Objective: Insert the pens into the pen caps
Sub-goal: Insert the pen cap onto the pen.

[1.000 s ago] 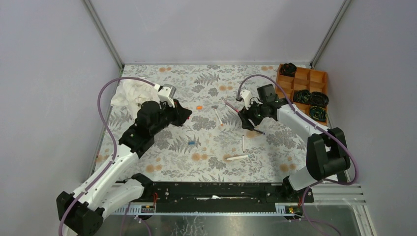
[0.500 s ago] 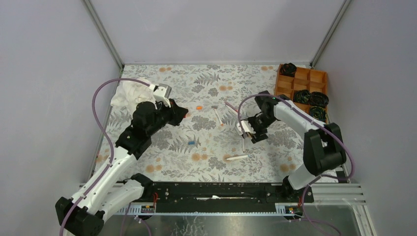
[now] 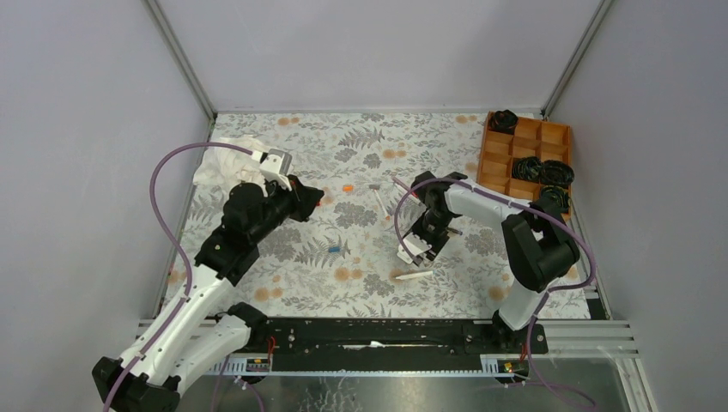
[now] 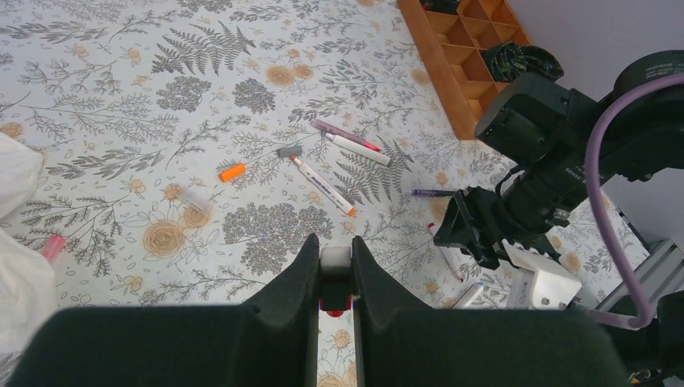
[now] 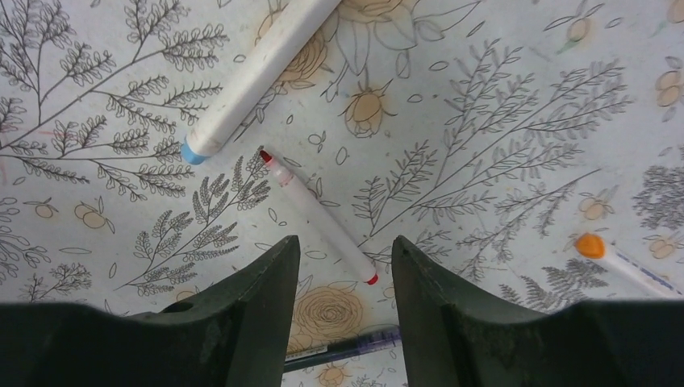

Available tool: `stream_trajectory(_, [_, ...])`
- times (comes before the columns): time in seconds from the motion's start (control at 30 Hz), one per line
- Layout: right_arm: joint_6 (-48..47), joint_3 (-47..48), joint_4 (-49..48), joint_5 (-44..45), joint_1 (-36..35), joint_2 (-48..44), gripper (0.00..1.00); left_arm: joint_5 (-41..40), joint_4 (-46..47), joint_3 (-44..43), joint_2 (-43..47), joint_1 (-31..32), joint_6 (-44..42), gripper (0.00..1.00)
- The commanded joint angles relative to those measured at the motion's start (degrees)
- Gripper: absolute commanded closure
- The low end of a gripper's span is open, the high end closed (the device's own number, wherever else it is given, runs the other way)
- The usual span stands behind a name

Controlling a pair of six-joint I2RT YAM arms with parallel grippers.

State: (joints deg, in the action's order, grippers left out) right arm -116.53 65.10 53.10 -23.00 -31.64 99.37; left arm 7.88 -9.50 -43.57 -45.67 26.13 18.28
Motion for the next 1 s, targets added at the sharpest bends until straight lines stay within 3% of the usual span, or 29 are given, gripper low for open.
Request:
stream_trajectory(0.0, [-2.72, -1.39, -0.69, 6.48, -0.67, 1.53, 0.48, -0.44, 0.99, 0.66, 0.57, -0.81, -1.06, 1.0])
stream_trajectory(0.33, [1.38, -1.58, -3.08, 9.19, -2.62, 4.54, 0.57, 0.29, 1.32, 0.76, 0.52, -1.42, -0.79, 1.0])
stream_trajectory(0.77, [17.28, -0.87, -4.27, 16.06, -2.78, 9.2, 0.88, 1.3, 1.72, 0.94, 0.71, -2.11, -0.44, 1.0])
stream_trajectory(0.97, [25.72, -2.26, -8.39, 12.85, -2.77, 9.14, 0.99, 2.19, 2.38, 1.19, 0.67, -2.41, -0.27, 1.0])
